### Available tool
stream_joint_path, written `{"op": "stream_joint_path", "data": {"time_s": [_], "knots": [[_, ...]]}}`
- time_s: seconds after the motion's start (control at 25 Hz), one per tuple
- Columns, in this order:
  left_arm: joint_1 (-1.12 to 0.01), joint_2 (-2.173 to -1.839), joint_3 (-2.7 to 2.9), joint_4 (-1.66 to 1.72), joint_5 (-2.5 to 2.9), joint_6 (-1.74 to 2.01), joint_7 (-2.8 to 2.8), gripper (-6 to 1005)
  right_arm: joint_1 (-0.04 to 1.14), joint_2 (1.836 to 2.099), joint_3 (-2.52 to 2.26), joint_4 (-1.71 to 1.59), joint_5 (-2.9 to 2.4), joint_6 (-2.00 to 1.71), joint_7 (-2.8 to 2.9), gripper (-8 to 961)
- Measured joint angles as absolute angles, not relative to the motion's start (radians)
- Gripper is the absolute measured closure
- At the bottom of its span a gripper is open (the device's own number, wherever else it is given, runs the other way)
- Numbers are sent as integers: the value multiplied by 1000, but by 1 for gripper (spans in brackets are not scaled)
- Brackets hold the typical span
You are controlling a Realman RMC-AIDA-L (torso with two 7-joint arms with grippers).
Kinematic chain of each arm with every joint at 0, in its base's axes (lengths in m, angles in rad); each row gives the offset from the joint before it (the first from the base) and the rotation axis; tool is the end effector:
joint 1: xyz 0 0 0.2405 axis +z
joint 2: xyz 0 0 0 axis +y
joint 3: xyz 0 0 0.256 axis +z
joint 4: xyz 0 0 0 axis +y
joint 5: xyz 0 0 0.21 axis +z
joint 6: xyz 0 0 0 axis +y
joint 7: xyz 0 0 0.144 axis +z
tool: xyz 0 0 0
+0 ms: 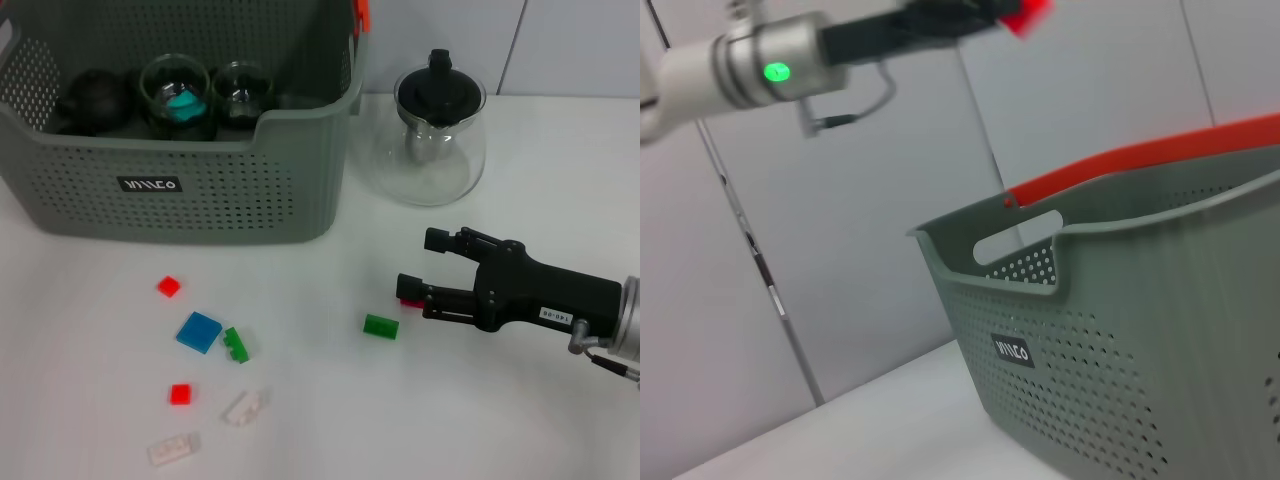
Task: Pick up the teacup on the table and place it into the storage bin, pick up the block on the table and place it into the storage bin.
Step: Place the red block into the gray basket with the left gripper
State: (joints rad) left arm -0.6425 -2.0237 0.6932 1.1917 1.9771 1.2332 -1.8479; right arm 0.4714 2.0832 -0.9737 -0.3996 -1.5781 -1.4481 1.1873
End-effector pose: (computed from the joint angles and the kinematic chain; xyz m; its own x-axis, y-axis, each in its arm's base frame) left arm -0.1785 0.4287 0.1450 0.8152 0.1381 0.5625 0.5097 -0.6323 -0.5834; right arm 0.2624 0.3053 -0.0481 0.6703 -0.3501 -0.6543 -0.5220 -0.8492 -0.0804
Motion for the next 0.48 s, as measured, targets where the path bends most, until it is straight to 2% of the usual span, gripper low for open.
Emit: {"op": "stream_joint_path", "data": {"time_s": [0.24,0.48], "knots": [[-750,-2056,853,1150,2405,1044,-2028,773,464,2084,-992,-399,-1582,-1484,1185,8],[-806,-2085,889,1075,2626,970,-2092,774,434,2082,-1000,-399,-1582,-1671,1104,8]]}}
